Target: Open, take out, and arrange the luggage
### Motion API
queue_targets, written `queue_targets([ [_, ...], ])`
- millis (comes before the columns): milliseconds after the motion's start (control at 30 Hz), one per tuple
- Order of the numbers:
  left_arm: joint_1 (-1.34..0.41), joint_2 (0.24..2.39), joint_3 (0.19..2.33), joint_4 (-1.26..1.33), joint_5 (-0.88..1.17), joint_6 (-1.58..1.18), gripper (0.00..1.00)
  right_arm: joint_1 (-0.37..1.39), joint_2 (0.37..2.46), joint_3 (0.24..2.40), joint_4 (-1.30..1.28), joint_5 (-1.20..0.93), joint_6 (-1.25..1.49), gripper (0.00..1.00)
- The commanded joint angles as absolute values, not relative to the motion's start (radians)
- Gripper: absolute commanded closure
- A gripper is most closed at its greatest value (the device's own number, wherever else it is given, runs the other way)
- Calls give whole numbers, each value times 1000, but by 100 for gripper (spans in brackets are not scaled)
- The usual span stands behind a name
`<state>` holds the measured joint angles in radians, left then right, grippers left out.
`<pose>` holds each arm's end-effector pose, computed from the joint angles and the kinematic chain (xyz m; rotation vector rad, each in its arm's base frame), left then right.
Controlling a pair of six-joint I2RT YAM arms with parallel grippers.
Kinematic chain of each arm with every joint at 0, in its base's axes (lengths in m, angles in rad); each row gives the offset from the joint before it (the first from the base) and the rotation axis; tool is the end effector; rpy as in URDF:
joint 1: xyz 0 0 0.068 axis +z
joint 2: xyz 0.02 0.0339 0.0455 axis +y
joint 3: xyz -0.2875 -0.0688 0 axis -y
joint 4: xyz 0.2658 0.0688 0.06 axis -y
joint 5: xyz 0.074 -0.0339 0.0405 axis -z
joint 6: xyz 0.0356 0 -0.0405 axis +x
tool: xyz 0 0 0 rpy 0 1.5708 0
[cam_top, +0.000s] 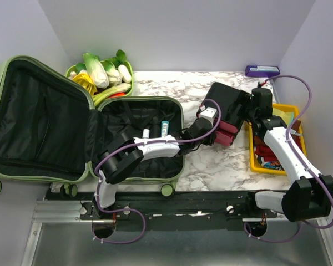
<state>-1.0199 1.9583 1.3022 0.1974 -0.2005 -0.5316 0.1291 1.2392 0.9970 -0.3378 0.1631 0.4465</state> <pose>0.2539 -0.3997 0.2169 0.3810 2.0737 -0.7646 0.2884 0.0316 0.3200 0.4324 2.1024 0.1608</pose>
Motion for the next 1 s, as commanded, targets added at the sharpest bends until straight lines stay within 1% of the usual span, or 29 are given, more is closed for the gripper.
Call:
queue_targets([
  [0, -1075, 1905, 1241, 236, -156, -623, 95, 106, 1310, 1026, -367, 206, 425, 9],
  [133, -1109, 1902, 1221, 233, -193, -664, 95, 94, 1331, 1034, -371, 206, 440, 9],
  [400, -1229, 1881, 1178, 232, -365, -796, 94, 91, 1322, 1014, -368, 207, 449, 9],
  [500, -1253, 1879, 1187, 212, -415, -796, 84, 91, 1322, 1009, -367, 192, 453, 9],
  [567, -1270, 1888, 1201, 193, -429, -789, 81, 91, 1316, 1006, -364, 190, 453, 9],
  [667, -1272, 1896, 1215, 178, -426, -807, 79, 92, 1302, 1002, -364, 184, 451, 9],
  [700, -1273, 1894, 1215, 178, -429, -811, 75, 92, 1299, 1000, -364, 184, 449, 9],
  [733, -1275, 1891, 1213, 179, -428, -805, 68, 91, 1296, 1000, -364, 184, 448, 9],
  [767, -1276, 1882, 1213, 178, -434, -804, 52, 91, 1293, 997, -364, 184, 449, 9],
  [800, -1276, 1879, 1213, 175, -442, -807, 44, 91, 1292, 999, -365, 183, 445, 8],
  [833, -1276, 1873, 1213, 172, -442, -796, 42, 91, 1292, 1000, -364, 184, 443, 7],
  [867, -1278, 1861, 1218, 166, -448, -792, 34, 91, 1287, 1002, -364, 186, 439, 6],
  [933, -1278, 1850, 1224, 147, -449, -773, 23, 91, 1276, 1009, -365, 190, 425, 3],
  [967, -1278, 1845, 1244, 131, -445, -772, 12, 91, 1272, 1014, -364, 190, 419, 2],
])
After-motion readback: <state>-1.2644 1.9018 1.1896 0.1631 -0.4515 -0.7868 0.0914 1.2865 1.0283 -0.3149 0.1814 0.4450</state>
